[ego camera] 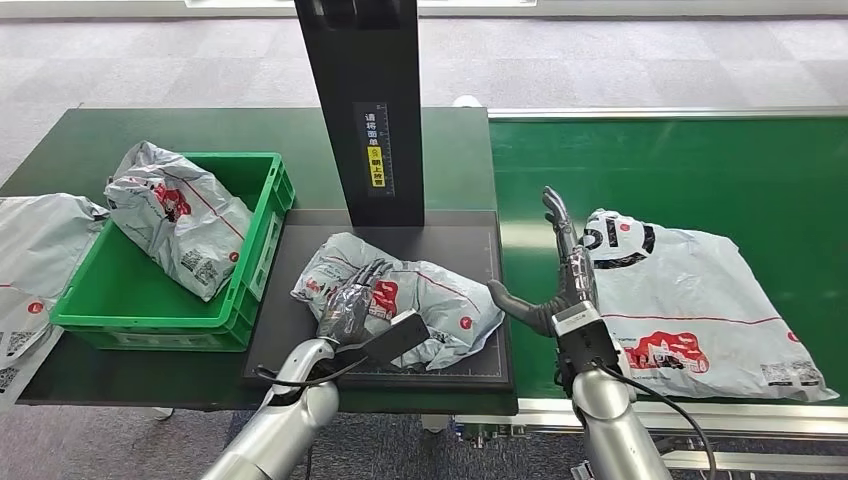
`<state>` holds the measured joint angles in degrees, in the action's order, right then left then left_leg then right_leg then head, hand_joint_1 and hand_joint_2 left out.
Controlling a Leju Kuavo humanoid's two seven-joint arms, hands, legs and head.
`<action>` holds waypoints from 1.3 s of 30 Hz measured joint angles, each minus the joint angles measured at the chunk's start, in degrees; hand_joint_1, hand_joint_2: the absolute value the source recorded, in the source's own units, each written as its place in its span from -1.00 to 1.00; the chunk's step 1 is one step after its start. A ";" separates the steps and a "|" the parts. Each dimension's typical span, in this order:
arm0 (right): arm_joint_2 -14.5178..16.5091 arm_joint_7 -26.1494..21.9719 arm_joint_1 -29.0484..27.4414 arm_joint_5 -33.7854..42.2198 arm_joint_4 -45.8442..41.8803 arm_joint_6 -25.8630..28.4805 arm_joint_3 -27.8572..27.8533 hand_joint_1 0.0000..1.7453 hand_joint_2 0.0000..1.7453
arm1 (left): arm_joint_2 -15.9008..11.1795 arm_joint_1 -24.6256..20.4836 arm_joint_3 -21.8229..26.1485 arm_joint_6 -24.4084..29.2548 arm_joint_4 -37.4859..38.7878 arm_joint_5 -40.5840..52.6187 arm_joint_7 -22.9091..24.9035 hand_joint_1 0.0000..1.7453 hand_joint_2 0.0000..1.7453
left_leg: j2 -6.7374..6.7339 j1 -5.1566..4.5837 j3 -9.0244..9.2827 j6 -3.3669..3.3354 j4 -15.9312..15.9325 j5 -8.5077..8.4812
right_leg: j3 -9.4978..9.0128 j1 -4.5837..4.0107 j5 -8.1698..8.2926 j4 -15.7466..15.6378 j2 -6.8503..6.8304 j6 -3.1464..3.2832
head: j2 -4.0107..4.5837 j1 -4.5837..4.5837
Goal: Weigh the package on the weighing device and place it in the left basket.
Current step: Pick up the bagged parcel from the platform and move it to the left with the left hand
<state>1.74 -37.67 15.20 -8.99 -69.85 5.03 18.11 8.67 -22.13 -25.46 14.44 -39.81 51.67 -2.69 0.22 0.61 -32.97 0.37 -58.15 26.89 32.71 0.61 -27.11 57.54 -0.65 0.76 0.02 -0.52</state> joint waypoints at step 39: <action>0.70 0.05 -10.76 1.91 -12.80 0.36 -9.54 -1.00 1.00 | 2.77 17.47 17.52 25.82 -45.88 17.97 -36.71 1.00 1.00 | -0.21 -0.04 -0.42 -0.07 -0.01 -0.11 | 0.52 0.06 0.16 0.02 0.23 -0.05 | 0.00 0.01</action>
<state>2.44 -37.62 4.44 -7.09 -82.65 5.38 8.57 11.44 -4.67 -7.95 40.26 -85.69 69.64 -39.40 0.01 0.57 -33.39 0.31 -58.16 26.78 33.22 0.67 -26.95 57.56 -0.41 0.71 0.02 -0.52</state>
